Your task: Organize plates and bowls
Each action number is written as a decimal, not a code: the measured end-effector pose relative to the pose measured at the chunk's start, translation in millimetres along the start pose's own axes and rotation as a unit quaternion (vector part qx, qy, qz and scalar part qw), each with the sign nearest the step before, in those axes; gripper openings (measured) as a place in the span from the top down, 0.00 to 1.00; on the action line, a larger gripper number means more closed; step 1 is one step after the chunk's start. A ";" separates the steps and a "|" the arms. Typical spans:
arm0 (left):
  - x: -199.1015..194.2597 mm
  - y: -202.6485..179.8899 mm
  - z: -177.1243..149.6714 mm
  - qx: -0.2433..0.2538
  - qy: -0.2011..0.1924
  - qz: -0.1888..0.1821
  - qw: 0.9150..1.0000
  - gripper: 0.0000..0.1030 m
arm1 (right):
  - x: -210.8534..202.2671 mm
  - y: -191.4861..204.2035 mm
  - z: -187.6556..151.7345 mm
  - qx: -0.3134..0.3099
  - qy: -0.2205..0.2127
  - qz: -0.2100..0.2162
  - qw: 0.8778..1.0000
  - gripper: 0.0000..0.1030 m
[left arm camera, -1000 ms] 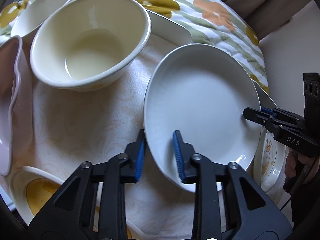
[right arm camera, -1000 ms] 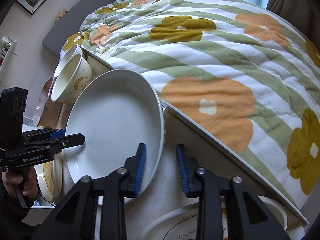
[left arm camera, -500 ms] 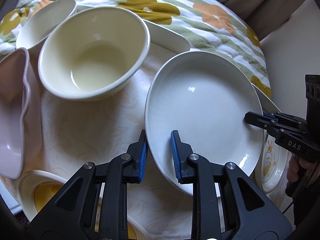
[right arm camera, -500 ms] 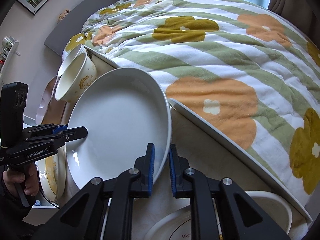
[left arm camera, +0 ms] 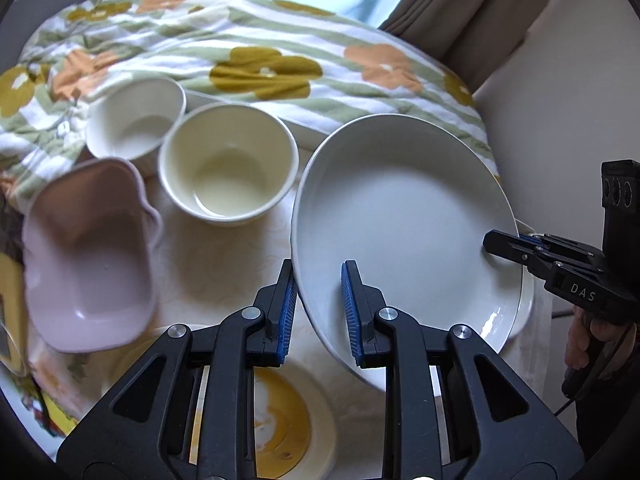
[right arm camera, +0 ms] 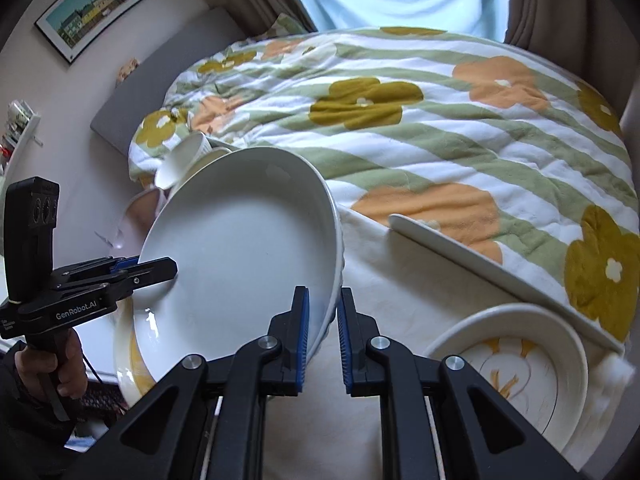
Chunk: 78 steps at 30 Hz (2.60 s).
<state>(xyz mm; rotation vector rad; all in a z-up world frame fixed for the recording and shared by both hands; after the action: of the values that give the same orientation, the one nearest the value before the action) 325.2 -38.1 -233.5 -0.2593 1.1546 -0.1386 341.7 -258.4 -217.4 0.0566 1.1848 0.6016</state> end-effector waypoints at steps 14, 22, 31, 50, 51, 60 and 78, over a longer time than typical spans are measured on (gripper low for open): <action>-69.0 76.9 -66.9 0.109 0.024 -0.039 0.993 0.81 | -8.1 119.7 -93.8 0.122 -0.050 -0.044 0.990 0.88; -37.1 114.8 -106.5 0.117 0.073 -0.050 0.989 0.81 | 33.1 137.3 -135.3 0.163 -0.027 -0.064 0.984 0.88; -6.8 130.4 -120.1 0.116 0.094 -0.037 0.988 0.81 | 55.5 142.1 -139.3 0.140 -0.014 -0.095 0.986 0.88; 6.7 110.3 -126.9 0.178 0.070 0.074 0.979 0.81 | 69.5 152.7 -143.4 0.111 0.003 -0.115 0.987 0.88; 6.1 108.7 -128.1 0.186 0.066 0.084 0.977 0.81 | 70.2 153.2 -142.7 0.106 0.005 -0.119 0.987 0.88; 5.2 96.1 -133.5 0.252 0.038 0.168 0.952 0.81 | 78.3 160.4 -137.5 0.063 0.019 -0.150 0.987 0.88; -0.7 98.0 -137.8 0.251 0.027 0.192 0.948 0.81 | 87.7 174.1 -129.8 0.006 0.043 -0.222 0.974 0.86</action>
<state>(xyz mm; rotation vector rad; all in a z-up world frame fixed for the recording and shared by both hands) 196.2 38.3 -311.9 0.4224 1.1639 -0.0920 177.1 -105.1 -282.6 -0.2213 1.2360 0.2036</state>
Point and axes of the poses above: each gripper's, at about its wrist camera, not at the fingertips, and x roughly the way its jaws point, y to its left, z to its top, the point moved 3 cm from there along x, roughly the way its jaws point, and after that the axes turned 2 degrees about y, right-handed, at the moved point
